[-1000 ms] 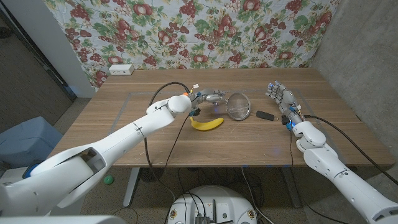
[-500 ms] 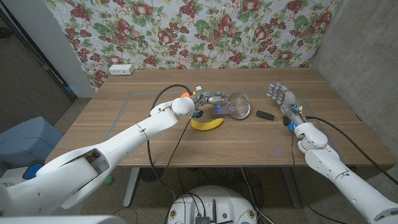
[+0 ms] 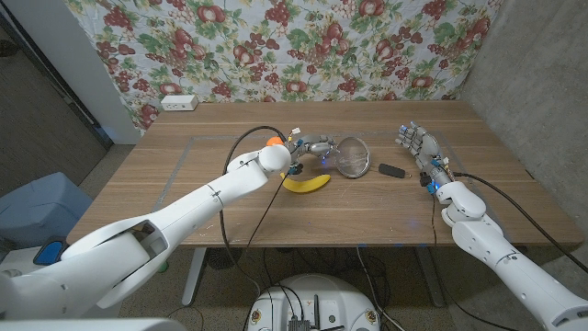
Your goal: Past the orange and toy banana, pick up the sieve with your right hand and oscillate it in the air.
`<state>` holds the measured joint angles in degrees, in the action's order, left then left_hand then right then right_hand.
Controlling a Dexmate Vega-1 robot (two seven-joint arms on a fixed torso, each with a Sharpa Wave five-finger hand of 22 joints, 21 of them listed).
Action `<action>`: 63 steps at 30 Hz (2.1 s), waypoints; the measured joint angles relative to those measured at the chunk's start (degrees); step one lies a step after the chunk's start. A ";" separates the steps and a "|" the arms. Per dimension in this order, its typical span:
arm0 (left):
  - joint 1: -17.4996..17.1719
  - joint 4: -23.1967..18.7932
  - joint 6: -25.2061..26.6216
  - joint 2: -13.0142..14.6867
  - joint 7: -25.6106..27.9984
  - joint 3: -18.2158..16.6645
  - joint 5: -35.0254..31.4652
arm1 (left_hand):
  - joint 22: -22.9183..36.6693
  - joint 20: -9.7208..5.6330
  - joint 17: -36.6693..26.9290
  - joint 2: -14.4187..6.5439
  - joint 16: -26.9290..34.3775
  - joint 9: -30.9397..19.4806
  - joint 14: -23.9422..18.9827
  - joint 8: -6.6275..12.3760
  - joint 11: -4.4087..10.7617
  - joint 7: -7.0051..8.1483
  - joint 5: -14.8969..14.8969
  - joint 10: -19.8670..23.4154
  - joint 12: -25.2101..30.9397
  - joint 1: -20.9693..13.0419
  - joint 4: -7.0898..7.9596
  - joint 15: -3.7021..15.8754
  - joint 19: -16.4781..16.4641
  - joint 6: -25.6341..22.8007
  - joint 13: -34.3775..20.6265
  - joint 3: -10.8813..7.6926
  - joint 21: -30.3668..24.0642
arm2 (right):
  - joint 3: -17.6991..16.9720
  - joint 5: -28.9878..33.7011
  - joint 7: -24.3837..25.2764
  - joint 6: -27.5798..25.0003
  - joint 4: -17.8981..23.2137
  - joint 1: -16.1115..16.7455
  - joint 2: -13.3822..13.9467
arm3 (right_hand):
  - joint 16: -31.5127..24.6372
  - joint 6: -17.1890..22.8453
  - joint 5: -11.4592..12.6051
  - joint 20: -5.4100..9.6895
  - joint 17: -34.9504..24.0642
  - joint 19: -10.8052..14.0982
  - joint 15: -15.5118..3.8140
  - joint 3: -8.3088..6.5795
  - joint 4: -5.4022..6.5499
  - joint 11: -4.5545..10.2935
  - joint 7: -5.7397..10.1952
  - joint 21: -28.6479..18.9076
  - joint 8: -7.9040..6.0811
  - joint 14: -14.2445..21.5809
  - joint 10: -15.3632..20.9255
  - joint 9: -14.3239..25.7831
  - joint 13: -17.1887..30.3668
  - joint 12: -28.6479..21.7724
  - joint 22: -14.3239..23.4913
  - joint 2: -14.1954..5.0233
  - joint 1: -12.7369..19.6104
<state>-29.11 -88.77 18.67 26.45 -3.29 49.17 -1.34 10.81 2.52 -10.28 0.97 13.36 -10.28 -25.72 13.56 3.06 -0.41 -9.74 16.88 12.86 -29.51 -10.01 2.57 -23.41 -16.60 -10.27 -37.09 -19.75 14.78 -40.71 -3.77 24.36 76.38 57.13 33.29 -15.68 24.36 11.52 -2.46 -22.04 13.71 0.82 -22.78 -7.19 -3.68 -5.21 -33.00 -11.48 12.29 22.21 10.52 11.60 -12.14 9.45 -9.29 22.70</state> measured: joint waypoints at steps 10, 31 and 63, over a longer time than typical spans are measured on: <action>0.93 1.67 0.02 -1.36 0.70 0.65 -0.18 | 0.33 -0.48 -0.26 -3.81 0.81 0.00 -4.29 -0.03 0.41 -0.84 -0.23 4.59 0.43 -4.29 -0.06 0.17 -4.02 -3.54 0.00 0.10 -1.68 | -0.14 -0.22 -0.13 0.05 -0.68 -0.24 -0.18 | 0.00 0.00 0.00 0.00 0.00 0.00 0.01 0.00 0.00 0.00 0.00 0.43 0.00 0.01 0.00 0.00 0.00 0.00 0.00 0.00 0.00; 1.67 2.65 3.82 -4.12 6.25 2.00 -2.68 | 1.60 -5.71 0.06 -10.59 3.57 -0.22 -24.62 2.40 2.04 -1.53 -0.84 32.40 3.97 -15.04 -0.42 3.66 -13.29 -29.01 0.15 -5.23 -9.56 | -0.28 -0.71 -1.09 0.31 -2.58 -1.28 -0.54 | 0.00 0.20 0.00 -0.21 0.26 0.21 0.11 0.00 0.00 0.00 -0.20 0.83 0.00 0.11 0.00 0.00 0.00 0.00 0.00 0.01 -0.01; 0.36 3.96 8.92 -8.74 17.85 0.67 -5.26 | 3.99 -6.92 -2.43 -5.78 10.39 -1.11 -36.84 1.89 1.34 0.13 -0.17 46.59 5.76 -24.06 -1.16 6.95 -19.20 -37.99 -0.02 -0.37 -19.31 | 0.09 1.51 1.26 -2.24 -1.82 -1.46 1.48 | 0.44 0.17 0.45 -0.63 1.52 0.63 0.56 -0.42 -1.70 0.23 -0.18 2.49 0.00 0.13 0.41 0.00 0.00 0.00 0.00 1.82 0.46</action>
<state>-28.75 -84.81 27.59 17.71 14.56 49.84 -6.60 14.79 -4.40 -12.71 -4.82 23.75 -11.39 -62.56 15.45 4.41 -0.28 -9.91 63.48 18.62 -53.57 -11.17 9.52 -42.61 -54.59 -10.29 -37.47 -39.06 14.86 -39.20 -2.51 22.13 74.56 55.67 34.78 -15.24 24.53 11.97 -3.09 -20.52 14.34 1.38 -23.20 -8.90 -3.46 -5.40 -30.51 -11.47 12.42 22.61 10.52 11.60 -12.14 9.45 -7.46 23.16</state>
